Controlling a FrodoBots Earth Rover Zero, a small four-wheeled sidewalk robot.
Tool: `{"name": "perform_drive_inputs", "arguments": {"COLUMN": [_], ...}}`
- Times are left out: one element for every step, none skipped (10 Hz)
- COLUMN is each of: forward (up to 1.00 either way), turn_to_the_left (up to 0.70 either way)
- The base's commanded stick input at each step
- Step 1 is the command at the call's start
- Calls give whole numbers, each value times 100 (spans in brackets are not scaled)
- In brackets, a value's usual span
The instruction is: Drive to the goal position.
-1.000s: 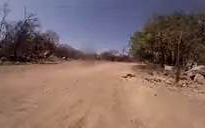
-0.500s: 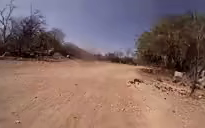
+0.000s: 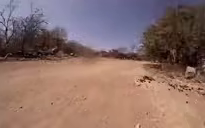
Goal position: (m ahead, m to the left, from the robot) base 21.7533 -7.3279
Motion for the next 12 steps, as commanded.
{"name": "perform_drive_inputs", "arguments": {"forward": [100,100,100,100,100,100,100,100,100,100,100,100], "turn_to_the_left": [0,0,0,-5,-17,-27,-27,-27,-27,-27,-27,-27]}}
